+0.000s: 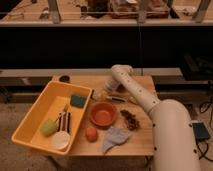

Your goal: Place brush in table surface

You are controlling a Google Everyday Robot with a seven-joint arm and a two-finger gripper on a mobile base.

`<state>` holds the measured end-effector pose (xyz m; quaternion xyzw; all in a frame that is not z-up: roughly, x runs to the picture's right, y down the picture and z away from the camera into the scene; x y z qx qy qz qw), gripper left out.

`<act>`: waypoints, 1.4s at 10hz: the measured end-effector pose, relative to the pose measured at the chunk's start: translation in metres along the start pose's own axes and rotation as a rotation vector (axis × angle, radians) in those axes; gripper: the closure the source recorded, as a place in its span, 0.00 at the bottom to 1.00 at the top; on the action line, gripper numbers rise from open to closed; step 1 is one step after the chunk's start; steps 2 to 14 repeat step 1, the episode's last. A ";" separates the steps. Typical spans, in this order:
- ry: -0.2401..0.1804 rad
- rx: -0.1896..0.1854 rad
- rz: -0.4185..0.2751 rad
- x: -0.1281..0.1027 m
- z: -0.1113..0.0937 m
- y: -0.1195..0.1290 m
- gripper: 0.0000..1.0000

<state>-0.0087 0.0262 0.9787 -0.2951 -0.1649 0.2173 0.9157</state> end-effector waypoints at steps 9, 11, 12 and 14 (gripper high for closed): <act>0.004 0.008 0.001 -0.001 0.000 0.000 0.20; 0.004 0.008 0.001 -0.001 0.000 0.000 0.20; 0.004 0.008 0.001 -0.001 0.000 0.000 0.20; 0.004 0.008 0.001 -0.001 0.000 0.000 0.20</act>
